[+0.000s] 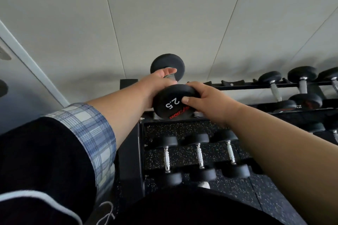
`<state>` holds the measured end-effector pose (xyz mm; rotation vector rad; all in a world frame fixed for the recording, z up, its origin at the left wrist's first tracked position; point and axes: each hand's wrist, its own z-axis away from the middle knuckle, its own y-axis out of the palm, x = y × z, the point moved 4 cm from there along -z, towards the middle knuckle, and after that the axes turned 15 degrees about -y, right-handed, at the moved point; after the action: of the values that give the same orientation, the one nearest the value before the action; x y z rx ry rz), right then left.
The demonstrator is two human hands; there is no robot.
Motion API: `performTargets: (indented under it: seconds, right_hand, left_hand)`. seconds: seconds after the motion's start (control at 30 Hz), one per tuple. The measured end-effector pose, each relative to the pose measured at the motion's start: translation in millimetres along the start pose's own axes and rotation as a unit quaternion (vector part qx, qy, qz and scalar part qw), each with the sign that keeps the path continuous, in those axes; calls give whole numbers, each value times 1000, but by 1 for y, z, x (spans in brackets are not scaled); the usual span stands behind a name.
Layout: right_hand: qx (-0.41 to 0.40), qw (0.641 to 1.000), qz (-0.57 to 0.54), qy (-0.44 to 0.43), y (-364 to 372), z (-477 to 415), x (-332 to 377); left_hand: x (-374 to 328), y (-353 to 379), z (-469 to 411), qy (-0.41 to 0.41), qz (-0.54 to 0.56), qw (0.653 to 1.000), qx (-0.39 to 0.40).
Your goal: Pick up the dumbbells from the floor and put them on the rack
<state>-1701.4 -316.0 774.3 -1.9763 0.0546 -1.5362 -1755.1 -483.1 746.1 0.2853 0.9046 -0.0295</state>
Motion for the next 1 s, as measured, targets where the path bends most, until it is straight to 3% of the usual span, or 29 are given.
performTargets:
  seconds: [0.27, 0.4, 0.57, 0.7, 0.83, 1.0]
  right_hand:
    - [31, 998, 62, -9, -3, -53, -27]
    - [104, 986, 126, -20, -5, -83, -43]
    - [260, 910, 318, -61, 9, -128, -81]
    - [332, 854, 394, -75, 28, -163, -123]
    - [384, 827, 406, -64, 56, -173, -168]
    - [369, 823, 429, -54, 79, -170, -206]
  left_hand:
    - [-17, -20, -52, -26, -41, 999, 9]
    - [-26, -24, -88, -11, -87, 996, -1]
    - [-21, -35, -150, -65, -83, 994, -16]
    - [-2, -47, -200, -110, -71, 991, -38]
    - [31, -62, -244, -162, -52, 985, -29]
    - [56, -73, -286, -173, -27, 984, -37]
